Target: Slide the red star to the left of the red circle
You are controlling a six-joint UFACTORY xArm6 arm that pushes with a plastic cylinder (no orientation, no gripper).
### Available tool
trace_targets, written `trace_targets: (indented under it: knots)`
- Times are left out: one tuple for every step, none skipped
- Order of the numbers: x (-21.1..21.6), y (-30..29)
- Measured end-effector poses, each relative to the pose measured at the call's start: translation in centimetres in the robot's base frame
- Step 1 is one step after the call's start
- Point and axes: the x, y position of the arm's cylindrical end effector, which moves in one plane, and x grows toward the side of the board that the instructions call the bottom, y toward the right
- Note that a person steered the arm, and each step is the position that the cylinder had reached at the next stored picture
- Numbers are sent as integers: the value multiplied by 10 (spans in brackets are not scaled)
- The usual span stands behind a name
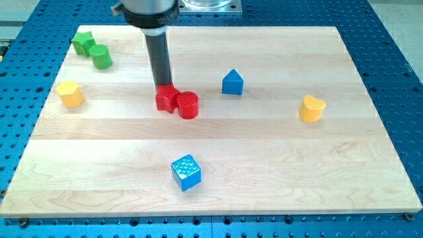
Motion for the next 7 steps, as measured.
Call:
trace_targets:
  knots:
    - [0, -18]
    - [0, -30]
    - [-1, -30]
    - [-1, -30]
    - [-1, -30]
    - [-1, -29]
    - [-1, -29]
